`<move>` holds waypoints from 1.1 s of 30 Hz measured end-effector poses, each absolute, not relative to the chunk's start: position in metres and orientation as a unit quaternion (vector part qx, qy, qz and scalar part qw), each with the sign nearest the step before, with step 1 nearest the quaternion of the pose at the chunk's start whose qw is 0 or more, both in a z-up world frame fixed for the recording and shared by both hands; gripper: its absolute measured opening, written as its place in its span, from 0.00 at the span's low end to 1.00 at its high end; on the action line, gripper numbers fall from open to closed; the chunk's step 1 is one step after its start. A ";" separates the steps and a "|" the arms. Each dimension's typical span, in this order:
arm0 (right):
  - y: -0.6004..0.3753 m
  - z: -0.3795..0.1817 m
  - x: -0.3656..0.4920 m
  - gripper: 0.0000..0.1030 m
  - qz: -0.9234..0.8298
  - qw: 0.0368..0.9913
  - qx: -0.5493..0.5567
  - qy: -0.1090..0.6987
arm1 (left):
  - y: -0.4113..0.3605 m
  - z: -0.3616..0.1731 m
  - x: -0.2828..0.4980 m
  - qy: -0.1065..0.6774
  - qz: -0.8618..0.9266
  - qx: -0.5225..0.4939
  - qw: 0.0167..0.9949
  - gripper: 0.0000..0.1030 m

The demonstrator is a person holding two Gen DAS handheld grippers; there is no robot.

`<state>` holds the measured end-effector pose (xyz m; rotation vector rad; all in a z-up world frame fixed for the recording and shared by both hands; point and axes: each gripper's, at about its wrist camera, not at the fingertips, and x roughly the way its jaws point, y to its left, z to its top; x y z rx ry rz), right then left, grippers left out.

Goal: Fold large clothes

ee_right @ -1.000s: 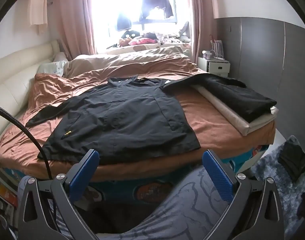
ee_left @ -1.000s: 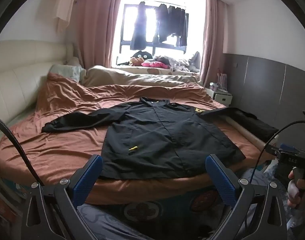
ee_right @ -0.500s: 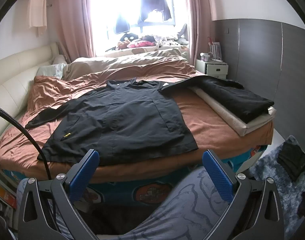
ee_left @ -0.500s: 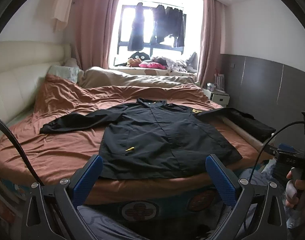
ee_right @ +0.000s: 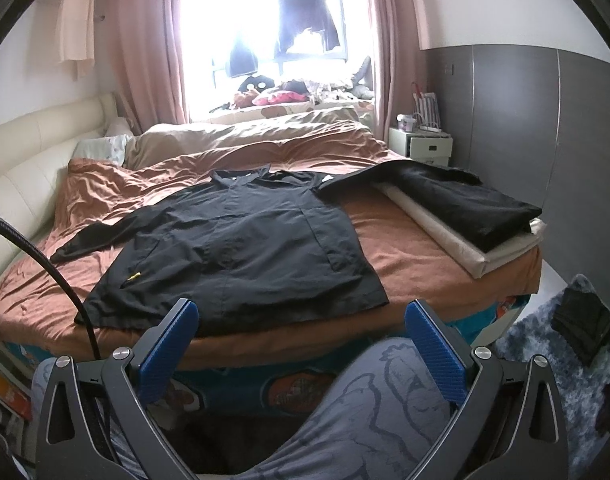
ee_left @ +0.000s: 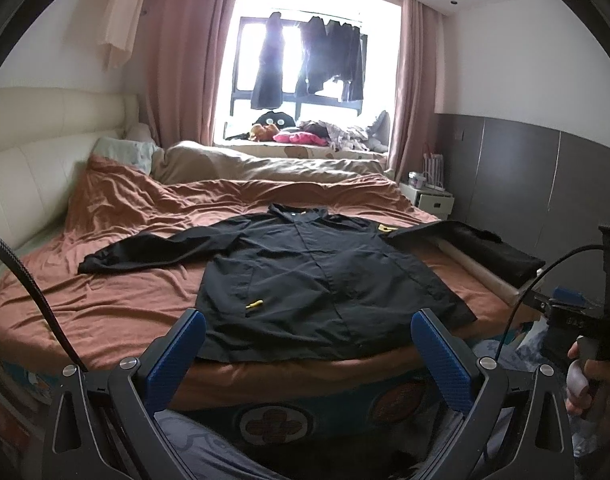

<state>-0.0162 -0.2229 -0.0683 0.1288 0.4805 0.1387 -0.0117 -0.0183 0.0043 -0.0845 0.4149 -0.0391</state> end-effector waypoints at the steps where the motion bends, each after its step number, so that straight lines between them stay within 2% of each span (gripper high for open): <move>1: -0.223 -0.069 -0.015 1.00 0.069 0.967 0.065 0.238 | -0.018 0.004 -0.012 0.206 -0.019 -0.042 0.977 1.00; 33: -0.218 -0.077 -0.002 1.00 0.085 0.965 0.081 0.234 | -0.003 0.004 -0.013 0.207 0.002 -0.053 0.977 1.00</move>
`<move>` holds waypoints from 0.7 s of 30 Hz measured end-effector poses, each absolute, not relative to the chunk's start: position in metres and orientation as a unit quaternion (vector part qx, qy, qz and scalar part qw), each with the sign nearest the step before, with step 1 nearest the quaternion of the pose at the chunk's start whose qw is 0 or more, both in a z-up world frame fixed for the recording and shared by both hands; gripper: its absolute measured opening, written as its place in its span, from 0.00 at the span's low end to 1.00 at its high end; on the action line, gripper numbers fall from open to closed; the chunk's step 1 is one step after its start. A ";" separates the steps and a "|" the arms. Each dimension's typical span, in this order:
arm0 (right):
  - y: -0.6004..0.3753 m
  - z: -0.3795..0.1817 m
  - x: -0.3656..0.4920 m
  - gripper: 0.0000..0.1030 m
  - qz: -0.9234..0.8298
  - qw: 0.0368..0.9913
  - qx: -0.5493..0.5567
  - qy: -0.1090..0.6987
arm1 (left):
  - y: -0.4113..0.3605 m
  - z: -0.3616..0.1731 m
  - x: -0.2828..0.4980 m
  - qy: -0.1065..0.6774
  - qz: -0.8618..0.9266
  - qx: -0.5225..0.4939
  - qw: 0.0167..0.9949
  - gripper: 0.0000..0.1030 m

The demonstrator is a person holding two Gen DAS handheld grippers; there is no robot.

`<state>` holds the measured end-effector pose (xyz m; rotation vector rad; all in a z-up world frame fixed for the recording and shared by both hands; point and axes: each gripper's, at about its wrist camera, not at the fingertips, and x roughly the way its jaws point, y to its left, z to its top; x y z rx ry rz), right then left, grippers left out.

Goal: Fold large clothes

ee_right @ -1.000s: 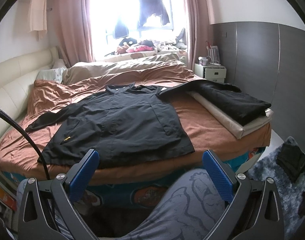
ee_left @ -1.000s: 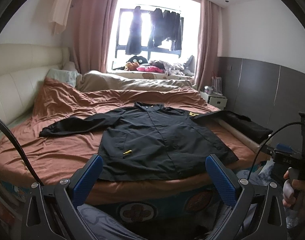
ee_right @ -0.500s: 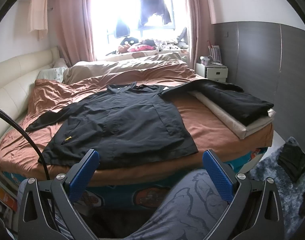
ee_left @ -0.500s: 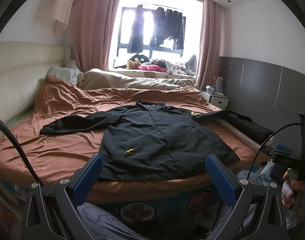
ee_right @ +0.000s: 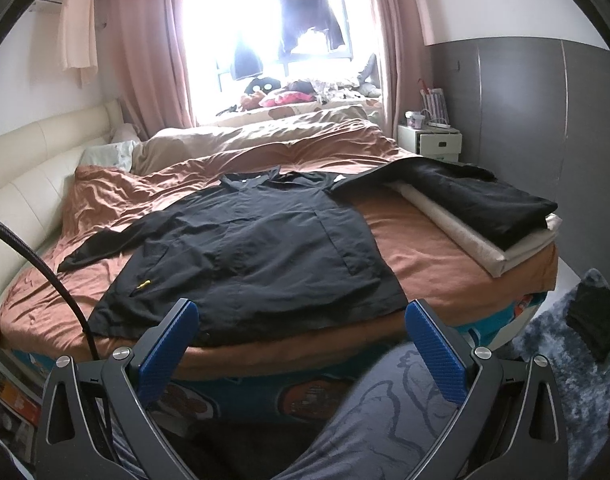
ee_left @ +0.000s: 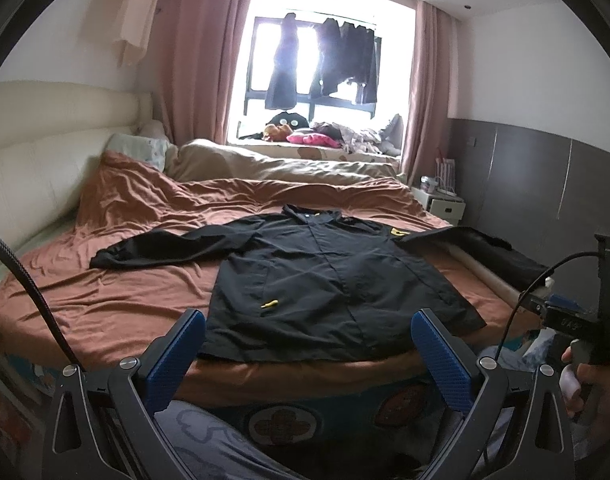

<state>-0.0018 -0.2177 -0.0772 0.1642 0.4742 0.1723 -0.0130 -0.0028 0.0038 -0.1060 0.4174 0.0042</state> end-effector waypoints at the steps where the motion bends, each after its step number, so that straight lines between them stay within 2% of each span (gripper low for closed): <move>1: -0.217 -0.077 -0.001 1.00 0.086 0.965 0.082 0.235 | -0.002 0.002 -0.012 0.209 0.003 -0.053 0.976 1.00; 11: -0.203 -0.081 0.017 1.00 0.082 0.965 0.076 0.238 | 0.012 -0.006 0.009 0.220 0.006 -0.054 0.974 1.00; 21: -0.166 -0.087 0.084 1.00 0.112 0.956 0.063 0.264 | 0.054 -0.019 0.061 0.240 0.038 -0.077 0.967 1.00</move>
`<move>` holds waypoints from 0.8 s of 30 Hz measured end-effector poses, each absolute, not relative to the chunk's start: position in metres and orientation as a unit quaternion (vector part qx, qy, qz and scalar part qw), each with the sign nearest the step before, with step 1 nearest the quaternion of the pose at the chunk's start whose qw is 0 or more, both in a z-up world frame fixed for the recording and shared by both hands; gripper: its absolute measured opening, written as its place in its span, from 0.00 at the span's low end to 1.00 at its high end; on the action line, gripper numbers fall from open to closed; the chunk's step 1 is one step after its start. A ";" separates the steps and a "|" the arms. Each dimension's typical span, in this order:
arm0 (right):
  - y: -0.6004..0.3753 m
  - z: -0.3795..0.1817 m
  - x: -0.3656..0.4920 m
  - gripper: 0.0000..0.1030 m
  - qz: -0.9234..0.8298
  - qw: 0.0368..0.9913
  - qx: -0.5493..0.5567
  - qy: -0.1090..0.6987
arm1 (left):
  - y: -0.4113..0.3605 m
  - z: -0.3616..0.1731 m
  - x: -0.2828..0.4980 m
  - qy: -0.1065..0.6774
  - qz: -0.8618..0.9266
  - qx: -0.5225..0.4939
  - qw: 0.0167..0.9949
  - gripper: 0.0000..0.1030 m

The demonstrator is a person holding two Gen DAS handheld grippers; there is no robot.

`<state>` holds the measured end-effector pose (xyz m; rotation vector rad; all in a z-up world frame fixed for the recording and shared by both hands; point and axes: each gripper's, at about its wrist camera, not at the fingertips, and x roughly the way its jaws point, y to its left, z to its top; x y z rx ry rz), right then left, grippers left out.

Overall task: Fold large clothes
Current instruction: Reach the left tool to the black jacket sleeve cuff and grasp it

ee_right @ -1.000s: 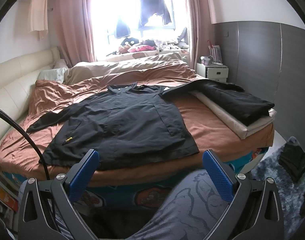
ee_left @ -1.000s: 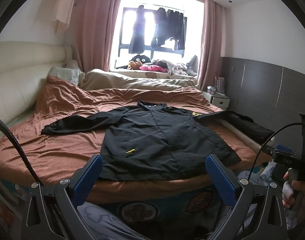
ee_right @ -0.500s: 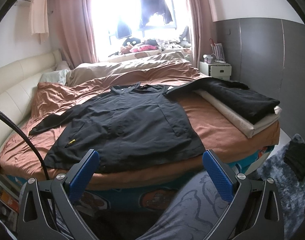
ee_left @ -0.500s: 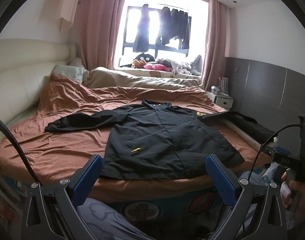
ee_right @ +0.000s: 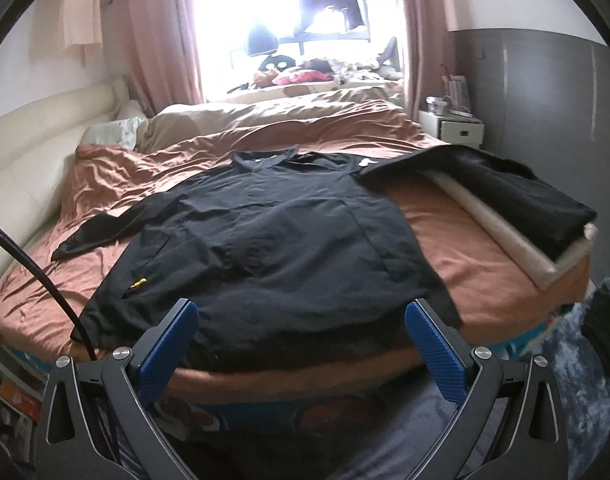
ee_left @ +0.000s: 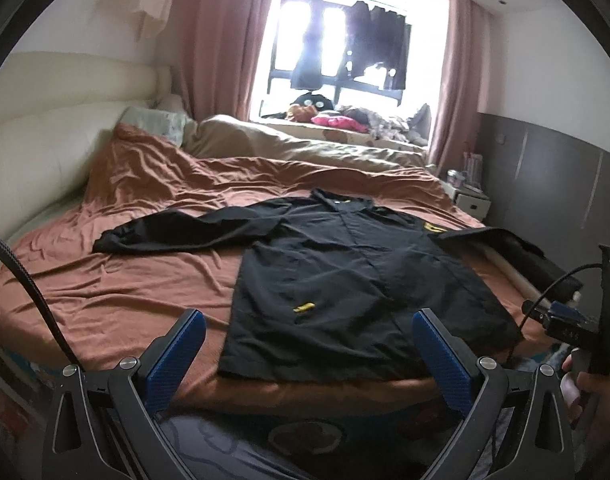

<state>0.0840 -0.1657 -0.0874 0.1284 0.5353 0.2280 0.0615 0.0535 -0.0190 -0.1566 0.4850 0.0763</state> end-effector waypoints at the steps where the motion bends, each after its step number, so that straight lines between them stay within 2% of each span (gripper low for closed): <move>1: -0.160 -0.087 0.092 1.00 0.118 0.955 0.061 0.265 | 0.060 -0.020 0.070 0.243 0.043 -0.080 0.966 1.00; 24: -0.086 -0.094 0.271 1.00 0.203 0.919 0.054 0.333 | 0.234 -0.072 0.205 0.317 0.151 -0.188 0.917 0.96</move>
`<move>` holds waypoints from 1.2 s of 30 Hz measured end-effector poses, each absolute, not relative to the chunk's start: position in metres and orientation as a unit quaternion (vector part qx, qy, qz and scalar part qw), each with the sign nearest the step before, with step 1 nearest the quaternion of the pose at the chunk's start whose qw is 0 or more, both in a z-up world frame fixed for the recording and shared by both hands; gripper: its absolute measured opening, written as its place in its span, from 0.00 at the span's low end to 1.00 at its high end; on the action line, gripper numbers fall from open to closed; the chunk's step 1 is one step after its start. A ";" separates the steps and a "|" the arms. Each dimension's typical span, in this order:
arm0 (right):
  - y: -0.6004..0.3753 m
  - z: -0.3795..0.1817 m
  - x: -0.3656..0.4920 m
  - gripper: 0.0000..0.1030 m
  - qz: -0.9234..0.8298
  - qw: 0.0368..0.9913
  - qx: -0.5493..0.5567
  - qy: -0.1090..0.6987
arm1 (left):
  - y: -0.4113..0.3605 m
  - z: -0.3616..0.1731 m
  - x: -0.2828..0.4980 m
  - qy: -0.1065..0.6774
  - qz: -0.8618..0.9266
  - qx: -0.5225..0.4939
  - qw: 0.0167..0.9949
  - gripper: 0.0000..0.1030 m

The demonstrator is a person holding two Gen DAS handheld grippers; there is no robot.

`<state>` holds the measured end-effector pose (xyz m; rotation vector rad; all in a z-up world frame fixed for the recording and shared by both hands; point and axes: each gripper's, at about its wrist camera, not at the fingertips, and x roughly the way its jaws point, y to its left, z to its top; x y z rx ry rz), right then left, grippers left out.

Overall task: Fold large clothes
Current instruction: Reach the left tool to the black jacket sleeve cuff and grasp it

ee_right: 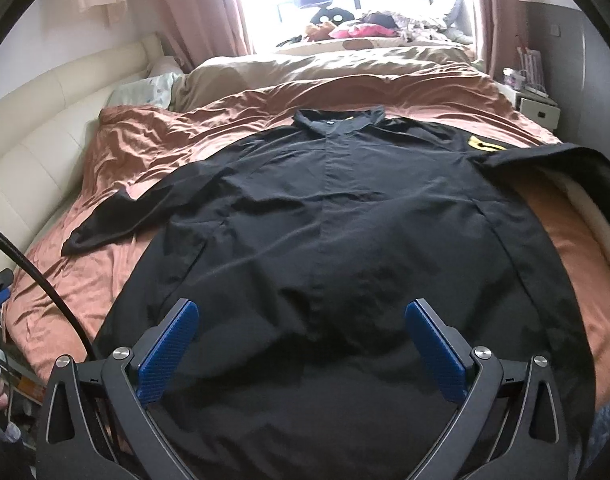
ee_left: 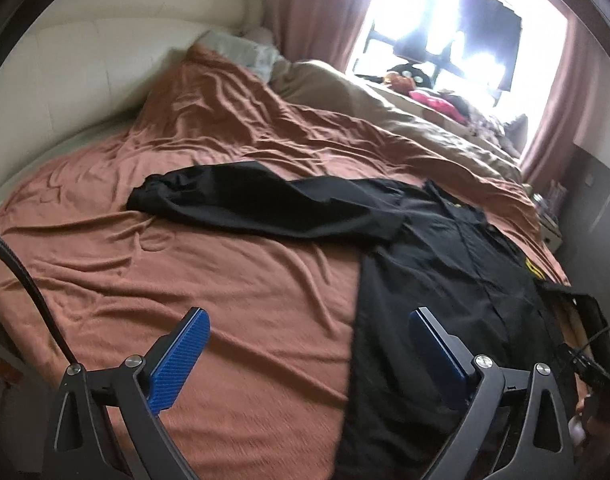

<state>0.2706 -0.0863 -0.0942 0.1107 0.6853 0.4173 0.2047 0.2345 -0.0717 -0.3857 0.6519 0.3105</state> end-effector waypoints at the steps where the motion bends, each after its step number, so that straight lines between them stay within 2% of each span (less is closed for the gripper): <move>1: -0.083 -0.093 0.277 1.00 0.204 0.919 0.053 0.333 | 0.241 -0.073 0.209 0.318 0.154 -0.191 0.916 0.96; 14: -0.033 -0.084 0.343 1.00 0.213 0.915 0.054 0.338 | 0.361 -0.093 0.252 0.325 0.211 -0.283 0.877 0.86; 20: -0.011 -0.085 0.371 1.00 0.213 0.910 0.041 0.353 | 0.407 -0.120 0.277 0.336 0.225 -0.322 0.856 0.83; 26: 0.007 -0.088 0.395 1.00 0.212 0.906 0.029 0.364 | 0.448 -0.153 0.304 0.360 0.245 -0.347 0.831 0.74; 27: 0.010 -0.089 0.398 0.98 0.211 0.906 0.028 0.366 | 0.456 -0.162 0.310 0.367 0.249 -0.352 0.825 0.70; 32: 0.025 -0.093 0.413 0.93 0.214 0.904 0.021 0.370 | 0.493 -0.197 0.334 0.380 0.266 -0.384 0.798 0.68; 33: 0.029 -0.094 0.416 0.89 0.215 0.905 0.017 0.368 | 0.498 -0.198 0.338 0.372 0.272 -0.381 0.802 0.68; 34: 0.033 -0.096 0.419 0.81 0.217 0.905 0.010 0.366 | 0.501 -0.195 0.342 0.367 0.277 -0.375 0.805 0.58; 35: 0.039 -0.099 0.423 0.77 0.222 0.903 0.004 0.369 | 0.503 -0.193 0.345 0.371 0.283 -0.369 0.804 0.47; 36: 0.045 -0.102 0.428 0.72 0.228 0.899 0.001 0.373 | 0.507 -0.192 0.347 0.375 0.286 -0.369 0.801 0.19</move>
